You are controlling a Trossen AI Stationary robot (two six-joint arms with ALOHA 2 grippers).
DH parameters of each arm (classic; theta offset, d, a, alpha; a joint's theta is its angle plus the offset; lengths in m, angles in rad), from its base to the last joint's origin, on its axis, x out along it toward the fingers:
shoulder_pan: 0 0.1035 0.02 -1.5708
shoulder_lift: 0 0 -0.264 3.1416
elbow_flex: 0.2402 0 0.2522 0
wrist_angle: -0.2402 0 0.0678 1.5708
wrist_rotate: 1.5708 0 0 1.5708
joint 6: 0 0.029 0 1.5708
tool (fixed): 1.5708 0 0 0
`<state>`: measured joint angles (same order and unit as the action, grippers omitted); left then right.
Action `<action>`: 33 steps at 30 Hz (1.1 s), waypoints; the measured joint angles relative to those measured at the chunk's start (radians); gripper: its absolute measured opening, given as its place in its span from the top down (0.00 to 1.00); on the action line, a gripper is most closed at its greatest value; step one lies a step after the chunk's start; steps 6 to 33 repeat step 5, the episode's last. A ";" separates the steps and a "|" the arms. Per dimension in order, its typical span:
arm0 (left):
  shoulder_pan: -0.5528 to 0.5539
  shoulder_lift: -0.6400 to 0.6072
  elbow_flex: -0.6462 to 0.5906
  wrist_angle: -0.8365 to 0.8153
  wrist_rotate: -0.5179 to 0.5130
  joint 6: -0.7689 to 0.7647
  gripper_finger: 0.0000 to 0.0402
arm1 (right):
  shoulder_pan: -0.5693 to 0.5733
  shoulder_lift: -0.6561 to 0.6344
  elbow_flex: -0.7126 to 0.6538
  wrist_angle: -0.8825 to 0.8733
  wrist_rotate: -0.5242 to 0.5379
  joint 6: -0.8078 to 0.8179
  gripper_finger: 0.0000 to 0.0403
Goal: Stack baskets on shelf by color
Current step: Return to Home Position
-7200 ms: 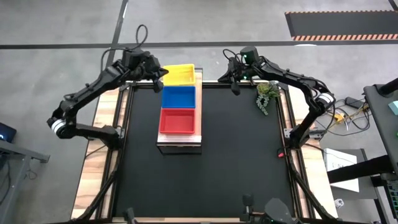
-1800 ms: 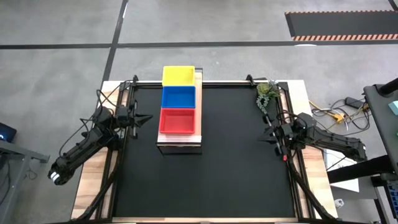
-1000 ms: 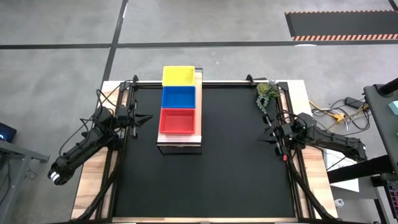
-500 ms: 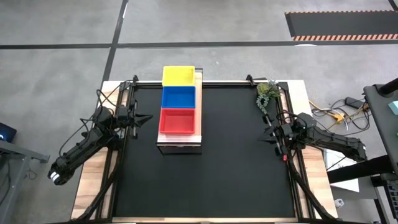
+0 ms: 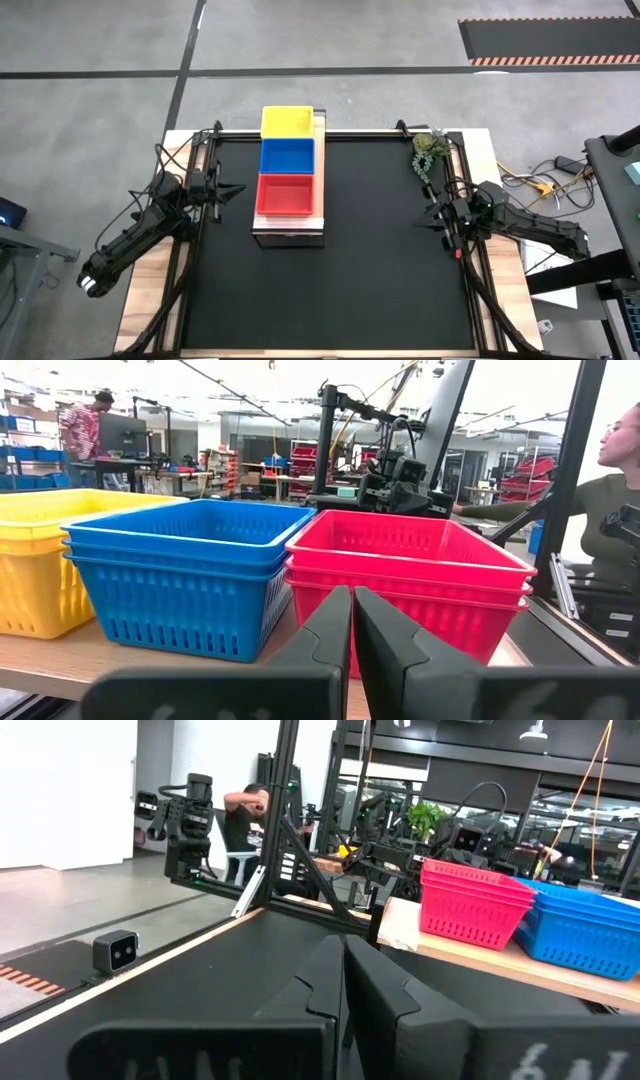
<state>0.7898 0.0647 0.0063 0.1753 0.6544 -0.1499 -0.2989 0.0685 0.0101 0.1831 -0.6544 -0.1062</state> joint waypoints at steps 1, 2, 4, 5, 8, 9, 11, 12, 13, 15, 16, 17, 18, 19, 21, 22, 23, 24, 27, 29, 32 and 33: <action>0.000 -0.001 0.000 0.000 0.000 0.000 1.00 | 0.000 0.000 0.000 0.000 0.000 0.001 0.98; 0.000 -0.001 0.000 0.000 0.000 0.000 1.00 | 0.000 0.000 0.000 0.000 0.000 0.001 0.98; 0.000 -0.001 0.000 0.000 0.000 0.000 1.00 | 0.000 0.000 0.000 0.000 0.000 0.000 0.98; 0.000 -0.001 0.000 0.000 0.000 0.000 1.00 | 0.000 0.000 0.000 0.000 0.000 0.000 0.98; 0.000 -0.001 0.000 0.000 0.000 0.000 1.00 | 0.000 0.000 0.000 0.000 0.000 0.000 0.98; 0.000 -0.001 0.000 0.000 0.000 0.000 1.00 | 0.000 0.000 0.000 0.000 0.000 0.000 0.98; 0.000 -0.001 0.000 0.000 0.000 0.000 1.00 | 0.000 0.000 0.000 0.000 0.000 0.000 0.98; 0.000 -0.001 0.000 0.000 0.000 0.000 1.00 | 0.000 0.000 0.000 0.000 0.000 0.000 0.98; 0.000 -0.001 0.000 0.000 0.000 0.000 1.00 | 0.000 0.000 0.000 0.000 0.000 0.000 0.98; 0.000 -0.001 0.000 0.000 0.000 0.000 1.00 | 0.000 0.000 0.000 0.000 0.000 0.000 0.98; 0.000 -0.001 0.000 0.000 0.000 0.000 1.00 | 0.000 0.000 0.000 0.000 0.000 0.000 0.98; 0.000 -0.001 0.000 0.000 0.000 0.000 1.00 | 0.000 0.000 0.000 0.000 0.000 0.000 0.98; 0.000 -0.001 0.000 0.000 0.000 0.000 1.00 | 0.000 0.000 0.000 0.000 0.000 0.000 0.98; 0.000 -0.001 0.000 0.000 0.000 0.000 1.00 | 0.000 0.000 0.000 0.000 0.000 0.000 0.98; 0.000 -0.001 0.000 0.000 0.000 0.000 1.00 | 0.000 0.000 0.000 0.000 0.000 0.000 0.98; 0.000 -0.001 0.000 0.000 0.000 0.000 1.00 | 0.000 0.000 0.000 0.000 0.000 0.000 0.98; 0.000 -0.001 0.000 0.000 0.000 0.000 1.00 | 0.000 0.000 0.000 0.000 0.000 0.000 0.98; 0.000 -0.001 0.000 0.000 0.000 0.000 1.00 | 0.000 0.000 0.000 0.000 0.000 0.000 0.98; 0.000 -0.001 0.000 0.000 0.000 0.000 1.00 | 0.000 0.000 0.000 0.000 0.000 0.000 0.98; 0.000 -0.001 0.000 0.000 0.000 0.000 1.00 | 0.000 0.000 0.000 0.000 0.000 0.000 0.98; 0.000 -0.001 0.000 0.000 0.000 0.000 1.00 | 0.000 0.000 0.000 0.000 0.000 0.000 0.98; 0.000 -0.001 0.000 0.000 0.000 0.000 1.00 | 0.000 0.000 0.000 0.000 0.000 0.000 0.98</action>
